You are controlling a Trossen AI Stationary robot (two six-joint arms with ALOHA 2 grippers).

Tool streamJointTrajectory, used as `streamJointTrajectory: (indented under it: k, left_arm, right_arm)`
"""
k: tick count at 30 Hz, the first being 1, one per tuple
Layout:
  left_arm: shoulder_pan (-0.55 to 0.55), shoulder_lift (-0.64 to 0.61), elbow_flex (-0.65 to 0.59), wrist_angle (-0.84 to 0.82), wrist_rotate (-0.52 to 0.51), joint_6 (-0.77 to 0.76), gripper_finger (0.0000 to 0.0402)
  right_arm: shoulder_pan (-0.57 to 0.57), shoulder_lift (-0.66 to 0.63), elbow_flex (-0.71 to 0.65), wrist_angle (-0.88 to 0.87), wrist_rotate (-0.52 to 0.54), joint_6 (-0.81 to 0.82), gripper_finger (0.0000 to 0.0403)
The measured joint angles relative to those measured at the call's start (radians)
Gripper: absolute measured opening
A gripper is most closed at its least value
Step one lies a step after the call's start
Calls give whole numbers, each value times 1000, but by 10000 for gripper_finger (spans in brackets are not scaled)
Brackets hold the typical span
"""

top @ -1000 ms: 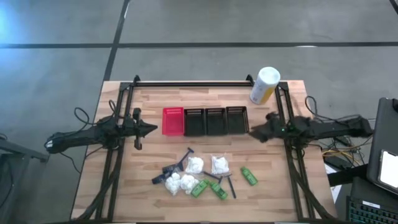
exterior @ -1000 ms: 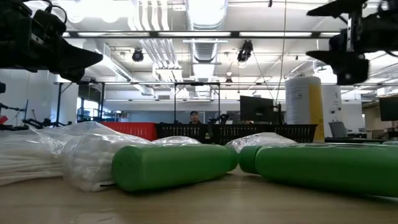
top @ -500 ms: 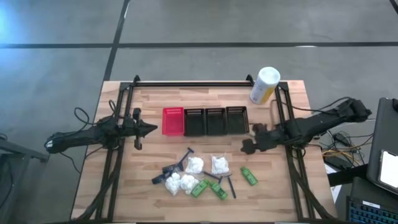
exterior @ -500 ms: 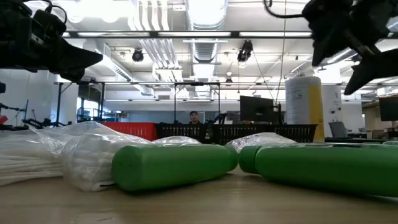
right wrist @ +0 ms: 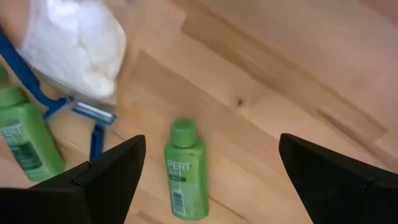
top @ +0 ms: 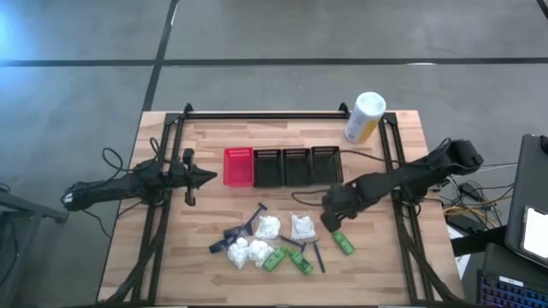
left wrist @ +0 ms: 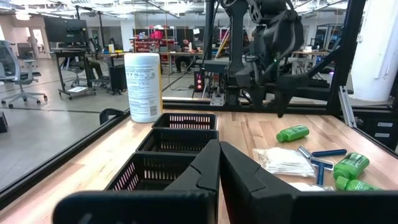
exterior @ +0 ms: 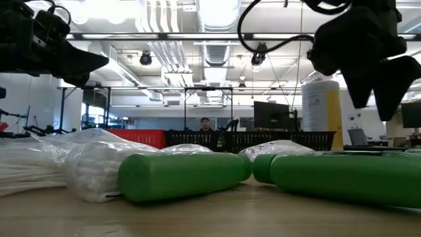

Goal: Pick & Place Travel size toiletries
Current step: Put the shampoo into the right black bin

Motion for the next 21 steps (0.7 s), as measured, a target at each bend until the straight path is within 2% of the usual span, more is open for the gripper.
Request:
streamJointTrajectory:
  k: [13, 21]
  left_arm:
    - [0, 0, 0, -1, 0, 0, 12]
    - [0, 0, 0, -2, 0, 0, 12]
  right_arm:
    - [198, 116, 34, 64, -2, 22, 364]
    - [253, 232, 57, 97, -21, 74, 363]
